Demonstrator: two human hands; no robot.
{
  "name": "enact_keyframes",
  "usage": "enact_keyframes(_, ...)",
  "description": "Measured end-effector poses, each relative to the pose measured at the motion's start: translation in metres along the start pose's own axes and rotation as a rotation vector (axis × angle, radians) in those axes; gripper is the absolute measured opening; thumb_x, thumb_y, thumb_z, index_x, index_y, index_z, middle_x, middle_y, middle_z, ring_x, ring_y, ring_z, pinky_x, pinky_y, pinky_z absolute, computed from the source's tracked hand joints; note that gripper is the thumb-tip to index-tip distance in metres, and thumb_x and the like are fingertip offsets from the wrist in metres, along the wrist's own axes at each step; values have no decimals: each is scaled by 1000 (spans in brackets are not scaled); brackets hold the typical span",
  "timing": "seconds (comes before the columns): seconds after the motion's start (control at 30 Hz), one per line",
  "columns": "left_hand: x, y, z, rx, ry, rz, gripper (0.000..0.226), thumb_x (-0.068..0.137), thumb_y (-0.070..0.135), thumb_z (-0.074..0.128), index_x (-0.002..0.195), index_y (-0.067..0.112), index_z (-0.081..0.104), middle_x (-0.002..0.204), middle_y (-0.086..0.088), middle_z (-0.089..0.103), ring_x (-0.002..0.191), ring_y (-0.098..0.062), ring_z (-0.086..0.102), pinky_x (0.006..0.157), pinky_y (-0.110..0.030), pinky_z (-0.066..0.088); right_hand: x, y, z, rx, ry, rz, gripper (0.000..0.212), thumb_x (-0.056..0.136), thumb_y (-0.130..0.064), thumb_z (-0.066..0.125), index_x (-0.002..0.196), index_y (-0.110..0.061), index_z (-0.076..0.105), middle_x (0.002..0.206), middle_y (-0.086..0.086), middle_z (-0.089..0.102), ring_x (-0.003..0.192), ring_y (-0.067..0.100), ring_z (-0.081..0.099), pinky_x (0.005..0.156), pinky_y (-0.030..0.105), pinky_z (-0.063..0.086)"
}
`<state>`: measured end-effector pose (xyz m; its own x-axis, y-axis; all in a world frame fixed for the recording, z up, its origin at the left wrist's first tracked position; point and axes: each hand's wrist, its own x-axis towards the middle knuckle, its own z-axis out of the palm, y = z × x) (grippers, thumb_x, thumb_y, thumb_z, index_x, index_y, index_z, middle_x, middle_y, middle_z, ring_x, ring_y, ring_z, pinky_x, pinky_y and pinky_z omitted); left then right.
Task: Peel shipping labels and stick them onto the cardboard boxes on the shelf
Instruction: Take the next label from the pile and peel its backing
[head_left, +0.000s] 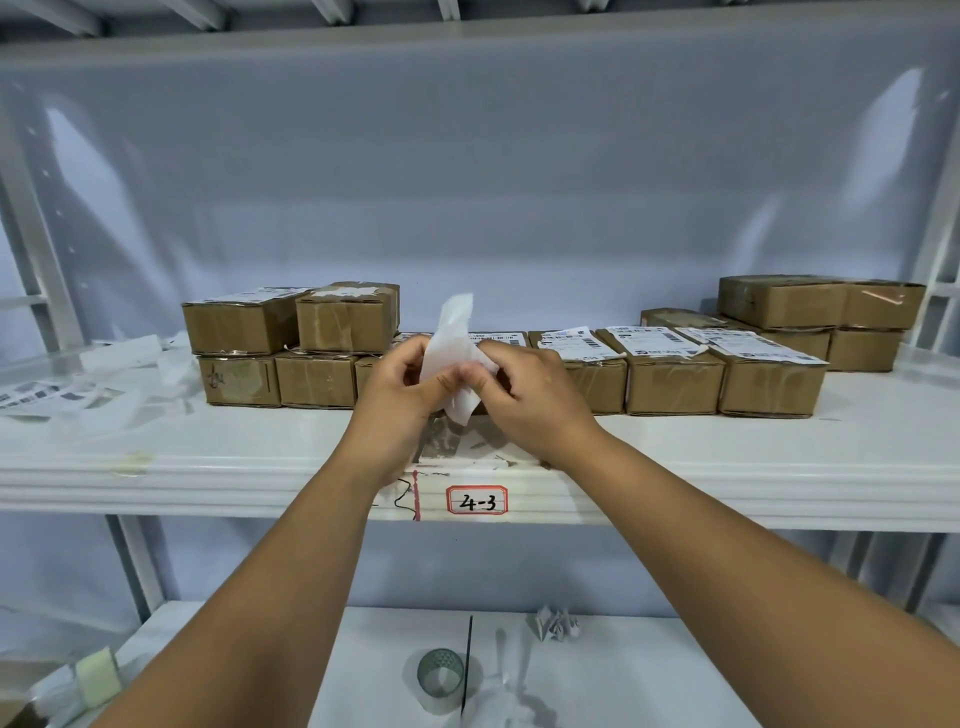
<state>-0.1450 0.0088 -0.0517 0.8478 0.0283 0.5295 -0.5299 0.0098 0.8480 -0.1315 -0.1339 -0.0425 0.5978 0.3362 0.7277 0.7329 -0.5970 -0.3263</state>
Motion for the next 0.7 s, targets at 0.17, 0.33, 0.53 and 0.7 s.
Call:
enact_keyframes(0.17, 3, -2, -2, -117, -32, -65, 22, 71, 22, 67, 92, 15, 66, 87, -9, 67, 79, -20, 64, 60, -30, 55, 2, 4, 4, 69, 2, 10, 43, 98, -26, 50, 58, -34, 35, 50, -12, 39, 51, -1, 42, 52, 16, 29)
enact_keyframes(0.33, 5, -2, -2, -126, -21, -71, 21, 71, 19, 65, 91, 13, 65, 86, -6, 66, 80, -17, 63, 69, -30, 56, 3, 3, 3, 132, -13, 49, 34, 99, -27, 46, 65, -28, 45, 57, -12, 46, 55, 2, 43, 53, 21, 30)
enact_keyframes(0.53, 3, 4, 5, 92, 88, 47, 21, 95, 17, 52, 82, 1, 56, 72, -1, 54, 60, -5, 49, 54, -22, 45, 8, 4, 3, 273, 17, 187, 31, 97, -31, 49, 79, -7, 57, 69, 9, 57, 64, 20, 51, 61, 34, 42)
enact_keyframes(0.7, 4, 13, 20, 272, 288, 175, 34, 100, 25, 41, 79, 0, 48, 63, 0, 44, 56, -12, 39, 54, -29, 32, 10, -14, 2, 610, 23, 326, 31, 92, -34, 50, 71, -14, 60, 71, 8, 60, 72, 23, 56, 79, 59, 52)
